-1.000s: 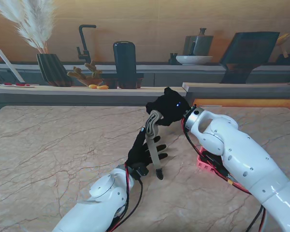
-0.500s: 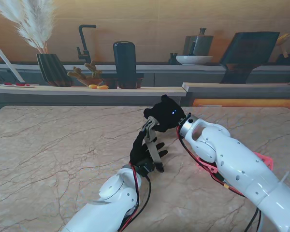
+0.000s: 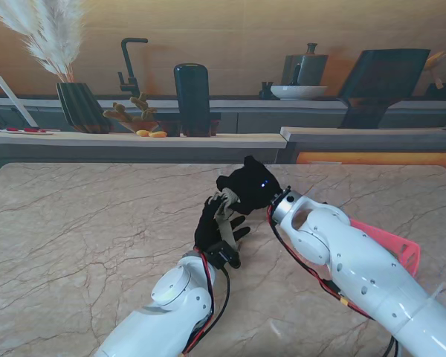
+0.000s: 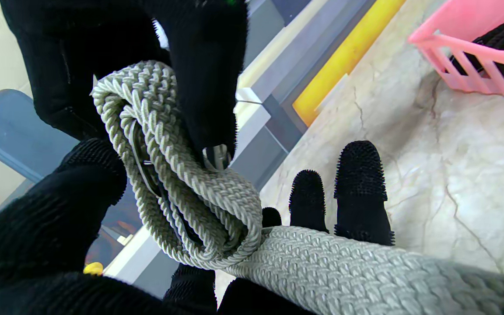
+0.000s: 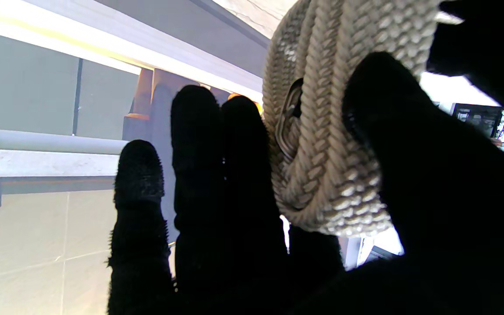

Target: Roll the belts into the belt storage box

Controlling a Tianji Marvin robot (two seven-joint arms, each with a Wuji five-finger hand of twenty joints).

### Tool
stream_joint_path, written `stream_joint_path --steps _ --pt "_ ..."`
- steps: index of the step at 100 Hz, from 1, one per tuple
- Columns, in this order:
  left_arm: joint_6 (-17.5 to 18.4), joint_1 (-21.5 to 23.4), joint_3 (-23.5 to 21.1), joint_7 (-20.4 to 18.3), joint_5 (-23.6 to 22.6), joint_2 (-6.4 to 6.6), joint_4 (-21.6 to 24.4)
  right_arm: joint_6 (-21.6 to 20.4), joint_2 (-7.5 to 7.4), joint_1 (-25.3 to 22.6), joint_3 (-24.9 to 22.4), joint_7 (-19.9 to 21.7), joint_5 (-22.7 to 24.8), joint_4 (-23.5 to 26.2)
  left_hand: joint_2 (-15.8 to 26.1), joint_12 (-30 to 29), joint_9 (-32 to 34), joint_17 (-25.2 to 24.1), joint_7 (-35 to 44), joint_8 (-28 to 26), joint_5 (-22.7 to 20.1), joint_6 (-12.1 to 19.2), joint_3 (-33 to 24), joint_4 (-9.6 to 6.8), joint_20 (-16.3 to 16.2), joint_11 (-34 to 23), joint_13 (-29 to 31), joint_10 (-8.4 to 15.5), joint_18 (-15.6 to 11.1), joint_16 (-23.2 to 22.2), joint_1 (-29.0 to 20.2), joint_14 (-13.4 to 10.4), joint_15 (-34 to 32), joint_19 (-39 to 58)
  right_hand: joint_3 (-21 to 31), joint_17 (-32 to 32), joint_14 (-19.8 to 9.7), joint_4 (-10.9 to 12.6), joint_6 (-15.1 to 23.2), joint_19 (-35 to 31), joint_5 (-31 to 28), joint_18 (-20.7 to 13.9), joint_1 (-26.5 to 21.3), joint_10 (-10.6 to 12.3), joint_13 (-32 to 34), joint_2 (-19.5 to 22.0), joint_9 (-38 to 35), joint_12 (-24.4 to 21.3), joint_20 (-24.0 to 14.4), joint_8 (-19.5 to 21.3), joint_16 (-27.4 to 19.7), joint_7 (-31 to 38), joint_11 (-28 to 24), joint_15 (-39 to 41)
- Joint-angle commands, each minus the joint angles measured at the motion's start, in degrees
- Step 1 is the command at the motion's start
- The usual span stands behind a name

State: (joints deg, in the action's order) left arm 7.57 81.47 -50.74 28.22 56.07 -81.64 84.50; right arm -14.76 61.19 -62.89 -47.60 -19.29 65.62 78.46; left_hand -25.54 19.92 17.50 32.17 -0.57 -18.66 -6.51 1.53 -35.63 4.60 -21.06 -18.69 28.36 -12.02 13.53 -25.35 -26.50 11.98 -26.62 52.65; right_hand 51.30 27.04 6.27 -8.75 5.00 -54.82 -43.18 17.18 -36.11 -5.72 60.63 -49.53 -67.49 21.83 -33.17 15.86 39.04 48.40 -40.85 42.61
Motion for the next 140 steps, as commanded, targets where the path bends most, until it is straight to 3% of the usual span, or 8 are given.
stream_joint_path --steps 1,19,40,54,62,81,111,140 --pt "1.02 -0.68 -0.44 -0.14 -0.55 -0.64 1.36 -0.56 -0.08 -2.32 0.31 1.0 -0.09 0.6 -1.17 0.35 1.27 0.73 0.35 -0.73 -1.16 4.58 1.28 2.44 0.03 -3.53 0.99 5.68 -0.44 -0.83 1.36 -0.91 -1.27 2.73 7.9 -1.36 -1.05 4.97 6.73 -1.47 -8.56 1.46 -1.59 1.48 -0.89 2.56 -1.63 -0.16 1.14 3.22 0.29 13.92 -1.59 1.13" --pt "1.31 -0.79 -0.8 -1.43 -1.09 -0.34 1.18 -0.08 0.07 -4.66 -0.78 1.65 -1.22 1.7 1.78 -0.11 1.66 -2.71 0.3 -0.34 -1.22 5.52 6.51 1.84 -1.12 -2.44 -0.17 6.01 1.45 -0.81 0.33 -0.47 -0.11 4.14 7.37 -1.51 -0.92 4.62 6.66 -1.49 -8.34 1.56 -1.65 1.32 -1.0 2.97 -1.58 -0.21 1.19 3.33 0.26 13.68 -1.56 1.04" --pt "1.27 -1.02 -1.26 -4.09 -1.16 0.24 1.38 2.54 0.73 -6.95 -1.19 -1.3 -2.36 1.89 4.32 0.87 5.97 -1.37 5.04 -2.39 -1.69 5.79 11.47 0.66 -1.95 -2.12 2.27 5.9 1.46 -1.36 -5.22 -0.19 -0.42 5.57 5.87 -1.18 -0.9 3.25 7.1 -1.79 -7.94 1.69 -1.48 1.35 -0.93 4.11 -1.45 -0.27 1.15 3.36 0.21 13.16 -1.48 1.0" --pt "1.63 -1.03 -1.28 -4.03 -1.64 0.35 1.87 5.61 1.43 -8.39 -1.19 -4.25 -3.3 1.95 2.75 1.74 8.64 2.08 7.89 -0.53 -2.17 5.39 9.91 0.04 -1.51 -3.3 5.38 6.17 0.44 -1.9 -8.62 -1.1 -1.56 7.08 5.03 -1.14 -0.72 2.6 7.19 -2.01 -7.57 1.86 -1.03 1.29 -1.08 4.85 -1.15 -0.29 1.15 3.49 0.16 13.02 -1.54 1.01" --pt "2.1 -1.02 -1.22 -3.71 -2.49 0.37 2.05 8.48 2.06 -9.23 -1.1 -6.88 -3.85 1.84 0.08 2.32 10.1 3.56 13.0 0.98 -2.27 4.94 4.18 0.66 0.03 -4.37 7.04 6.48 -0.7 -1.96 -7.61 -2.46 -1.78 7.76 4.91 -1.06 -0.4 2.56 7.0 -2.3 -7.25 1.98 -1.15 1.06 -1.03 5.26 -1.04 -0.23 1.13 3.67 0.19 13.06 -1.77 1.23" --pt "3.33 -0.83 -1.35 -2.42 -4.62 0.44 2.81 13.03 3.28 -10.89 -1.13 -9.43 -6.22 1.98 -2.08 3.59 13.99 3.64 17.99 1.59 -2.49 2.73 -0.3 1.23 0.63 -6.92 10.24 7.23 -2.86 -2.28 -7.45 -4.11 -2.4 7.57 4.05 -1.51 0.14 2.88 6.34 -3.47 -6.71 2.21 -0.56 0.69 -1.88 6.78 -0.08 -0.26 1.28 4.09 0.21 13.35 -3.06 2.24" --pt "3.52 -1.28 -1.23 1.2 -12.08 0.09 2.57 11.93 3.94 -11.24 0.02 -9.14 -9.15 0.82 -2.87 4.32 16.95 6.4 23.79 2.5 -2.33 0.11 -3.79 1.43 1.94 -9.68 13.33 7.38 -7.91 -2.18 -9.98 -4.81 -4.36 7.72 1.91 -1.8 -0.03 2.51 7.11 -3.71 -6.56 2.19 1.38 1.16 -2.27 8.8 0.5 -0.2 1.73 4.3 -0.14 13.49 -3.58 2.32" --pt "3.82 -2.39 -0.46 3.4 -17.93 -0.66 0.35 11.45 5.02 -11.42 1.15 -9.91 -12.44 -0.07 0.25 3.79 18.97 6.75 27.05 1.9 -2.22 0.13 -2.21 1.36 2.63 -10.94 14.42 7.85 -8.56 -1.61 -11.84 -4.95 -5.89 8.17 -1.86 -2.36 0.12 2.53 6.73 -3.8 -5.95 2.16 1.55 0.75 -2.72 13.98 1.06 0.4 2.24 4.38 -0.45 13.29 -3.56 2.27"
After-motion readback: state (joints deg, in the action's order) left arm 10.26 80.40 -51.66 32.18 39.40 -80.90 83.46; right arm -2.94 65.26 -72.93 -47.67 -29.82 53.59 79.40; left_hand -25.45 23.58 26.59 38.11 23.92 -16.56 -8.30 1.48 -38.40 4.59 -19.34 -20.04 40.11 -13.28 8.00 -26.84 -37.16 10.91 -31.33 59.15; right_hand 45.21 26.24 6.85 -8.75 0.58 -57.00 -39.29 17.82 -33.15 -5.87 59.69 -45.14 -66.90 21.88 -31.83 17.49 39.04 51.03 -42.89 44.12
